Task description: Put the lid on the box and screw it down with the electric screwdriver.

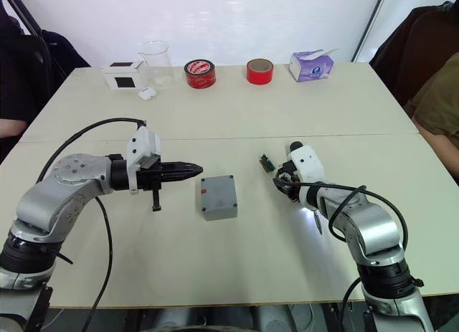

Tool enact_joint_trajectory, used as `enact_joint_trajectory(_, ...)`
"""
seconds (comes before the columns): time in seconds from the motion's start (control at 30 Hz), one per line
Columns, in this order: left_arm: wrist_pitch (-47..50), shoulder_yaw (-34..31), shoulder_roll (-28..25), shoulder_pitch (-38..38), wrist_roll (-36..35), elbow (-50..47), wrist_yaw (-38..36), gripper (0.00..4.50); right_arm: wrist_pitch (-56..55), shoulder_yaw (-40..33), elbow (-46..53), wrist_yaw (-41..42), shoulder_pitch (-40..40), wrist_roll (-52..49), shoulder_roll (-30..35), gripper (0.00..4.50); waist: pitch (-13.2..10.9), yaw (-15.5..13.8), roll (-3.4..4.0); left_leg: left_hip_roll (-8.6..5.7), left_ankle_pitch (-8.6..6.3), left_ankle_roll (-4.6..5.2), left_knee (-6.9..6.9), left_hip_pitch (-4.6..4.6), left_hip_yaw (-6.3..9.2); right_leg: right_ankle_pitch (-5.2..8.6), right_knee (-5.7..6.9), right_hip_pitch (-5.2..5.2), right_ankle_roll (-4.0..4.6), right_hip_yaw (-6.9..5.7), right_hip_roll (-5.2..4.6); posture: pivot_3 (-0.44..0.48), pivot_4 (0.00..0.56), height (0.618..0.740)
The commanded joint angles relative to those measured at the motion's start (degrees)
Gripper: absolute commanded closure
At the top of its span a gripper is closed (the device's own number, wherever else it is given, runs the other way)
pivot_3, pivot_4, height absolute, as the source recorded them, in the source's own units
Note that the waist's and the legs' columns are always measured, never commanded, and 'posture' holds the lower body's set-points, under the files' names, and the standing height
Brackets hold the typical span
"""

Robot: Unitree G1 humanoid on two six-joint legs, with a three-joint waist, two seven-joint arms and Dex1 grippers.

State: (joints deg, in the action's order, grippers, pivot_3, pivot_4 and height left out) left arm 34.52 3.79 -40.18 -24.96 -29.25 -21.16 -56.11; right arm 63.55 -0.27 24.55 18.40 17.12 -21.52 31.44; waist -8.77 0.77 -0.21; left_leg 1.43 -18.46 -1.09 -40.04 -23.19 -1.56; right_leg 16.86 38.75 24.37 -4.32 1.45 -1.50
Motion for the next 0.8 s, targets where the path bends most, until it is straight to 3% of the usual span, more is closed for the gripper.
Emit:
enact_joint_trajectory(0.03,-0.3,-0.1,0.2,-0.3,-0.5,-2.0,0.2,4.5,-0.1,-0.2,0.7,0.4,1.4,0.2,-0.1,4.36,0.0,0.0,0.0,0.0,0.0,0.0,0.0,0.0,0.0,0.0,0.0,0.0,0.0,0.0,0.0,0.0,0.15,0.74)
enact_joint_trajectory(0.8,-0.6,-0.2,-0.2,0.1,-0.3,-2.0,-0.2,4.5,5.0,-4.3,5.6,7.3,8.2,-5.5,4.4,4.45,0.0,0.1,0.0,0.0,0.0,0.0,0.0,0.0,0.0,0.0,0.0,0.0,0.0,0.0,0.0,0.0,0.15,0.74)
